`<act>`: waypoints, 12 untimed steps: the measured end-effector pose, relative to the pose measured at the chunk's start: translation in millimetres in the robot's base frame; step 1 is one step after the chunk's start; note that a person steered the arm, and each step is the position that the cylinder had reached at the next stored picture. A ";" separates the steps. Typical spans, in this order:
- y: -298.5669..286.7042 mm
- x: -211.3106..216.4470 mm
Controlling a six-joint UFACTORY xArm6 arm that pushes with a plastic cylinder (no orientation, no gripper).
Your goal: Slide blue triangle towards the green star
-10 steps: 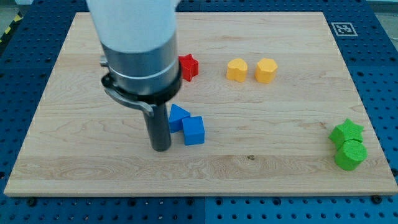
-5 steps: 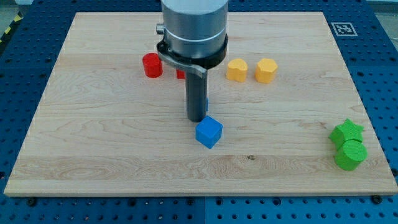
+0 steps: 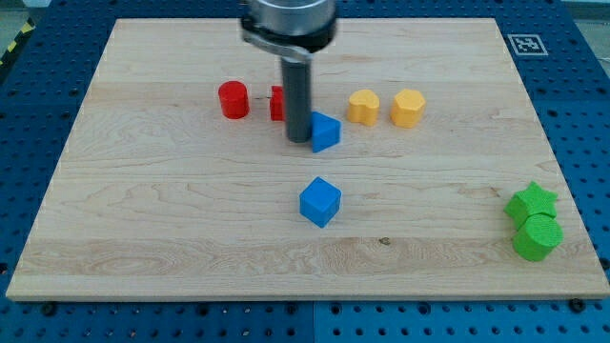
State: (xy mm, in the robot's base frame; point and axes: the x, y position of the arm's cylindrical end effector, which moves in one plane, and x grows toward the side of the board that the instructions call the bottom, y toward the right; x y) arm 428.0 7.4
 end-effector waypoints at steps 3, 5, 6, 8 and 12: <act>106.2 -1.0; 142.0 -24.7; 147.2 -19.4; 149.3 8.8; 200.4 16.2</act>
